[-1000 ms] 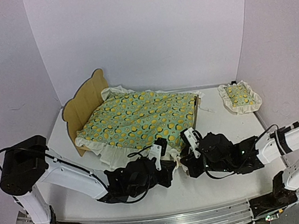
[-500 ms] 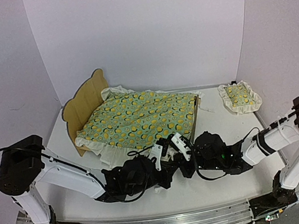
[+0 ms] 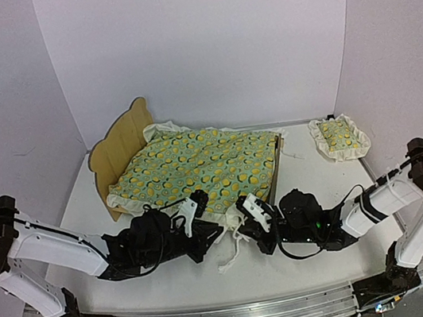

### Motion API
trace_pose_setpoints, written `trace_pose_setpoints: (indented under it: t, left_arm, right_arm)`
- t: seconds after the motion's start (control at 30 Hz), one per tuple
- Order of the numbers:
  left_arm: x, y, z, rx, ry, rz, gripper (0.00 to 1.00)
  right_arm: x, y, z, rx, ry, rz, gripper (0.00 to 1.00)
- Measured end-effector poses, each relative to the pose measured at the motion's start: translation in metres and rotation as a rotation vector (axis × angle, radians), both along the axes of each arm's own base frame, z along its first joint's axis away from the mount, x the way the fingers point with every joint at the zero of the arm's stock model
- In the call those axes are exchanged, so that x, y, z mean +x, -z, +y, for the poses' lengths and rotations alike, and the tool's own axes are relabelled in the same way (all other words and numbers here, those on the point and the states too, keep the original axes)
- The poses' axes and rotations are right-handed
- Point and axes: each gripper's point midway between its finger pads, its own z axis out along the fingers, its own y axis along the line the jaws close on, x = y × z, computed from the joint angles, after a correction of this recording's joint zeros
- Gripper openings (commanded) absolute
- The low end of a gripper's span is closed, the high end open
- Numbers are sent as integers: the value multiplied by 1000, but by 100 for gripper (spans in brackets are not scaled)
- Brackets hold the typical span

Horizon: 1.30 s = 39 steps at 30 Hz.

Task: Set up the pet bed

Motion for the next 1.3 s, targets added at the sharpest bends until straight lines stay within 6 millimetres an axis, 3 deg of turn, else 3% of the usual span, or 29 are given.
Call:
trace_pose_setpoints:
  t: [0.13,0.27,0.4,0.5,0.67,0.93,1.3]
  left_arm:
    - [-9,7,-6,94,140,-145,11]
    - [-17,30,-13,209,283,-282,15]
    - [-8,44,-15,286,340,-373,12]
    - [6,44,-16,319,345,-433,7]
    - [20,39,-19,355,374,-525,17]
    - [35,46,-21,407,419,-569,17]
    - [31,51,-32,407,511,-563,19]
  right_arm:
    - [0,0,0,-4,-19,-11,0]
    - [-1,0,0,-6,-36,-15,0]
    - [-2,0,1,-7,-54,-18,0]
    - [-3,0,1,-8,-65,-20,0]
    - [-3,-4,2,-3,-79,-30,0]
    - [-4,-4,3,1,-93,-25,0]
    - [-6,-3,3,-4,-108,-28,0]
